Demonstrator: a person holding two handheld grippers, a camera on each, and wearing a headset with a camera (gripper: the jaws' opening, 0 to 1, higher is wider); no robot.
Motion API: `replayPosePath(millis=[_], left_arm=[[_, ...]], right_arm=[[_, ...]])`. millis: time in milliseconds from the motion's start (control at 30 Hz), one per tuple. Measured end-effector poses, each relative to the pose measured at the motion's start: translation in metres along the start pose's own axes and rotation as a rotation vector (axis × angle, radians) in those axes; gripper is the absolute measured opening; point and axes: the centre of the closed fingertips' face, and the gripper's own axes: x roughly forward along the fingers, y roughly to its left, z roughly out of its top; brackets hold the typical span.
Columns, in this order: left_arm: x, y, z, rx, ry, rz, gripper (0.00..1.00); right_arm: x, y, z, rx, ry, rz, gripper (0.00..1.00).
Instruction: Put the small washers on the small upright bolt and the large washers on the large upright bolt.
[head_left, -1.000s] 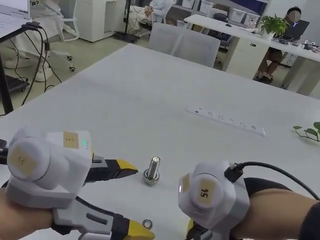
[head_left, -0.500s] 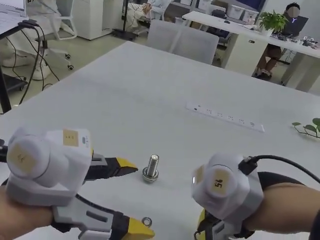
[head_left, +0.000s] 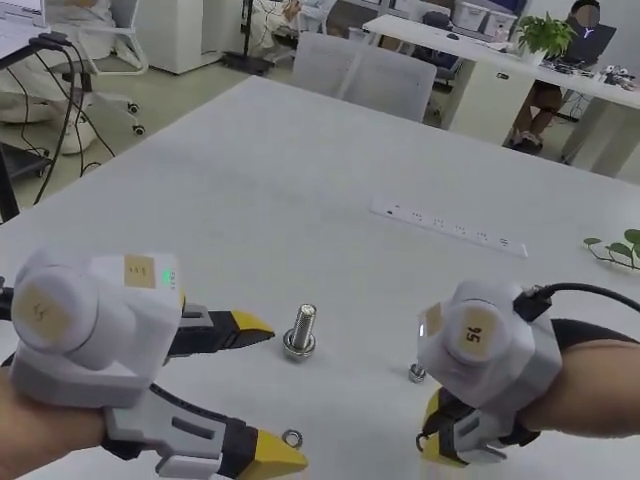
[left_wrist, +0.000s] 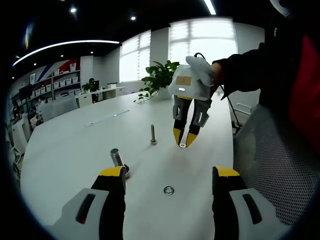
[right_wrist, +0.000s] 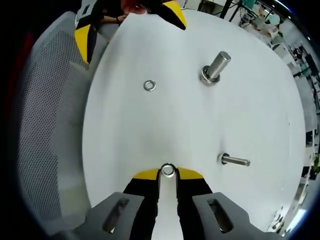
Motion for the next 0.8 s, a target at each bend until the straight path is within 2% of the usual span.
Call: replayPosePath(millis=[433, 800], left_arm=[[0.004, 0.001, 0.0, -0.001, 0.005, -0.008, 0.7], [0.008, 0.002, -0.003, -0.008, 0.01, -0.013, 0.7]], right_arm=[[-0.021, -0.023, -0.013, 0.05, -0.012, -0.045, 0.14], [-0.048, -0.045, -0.01, 0.063, -0.049, -0.098, 0.14]])
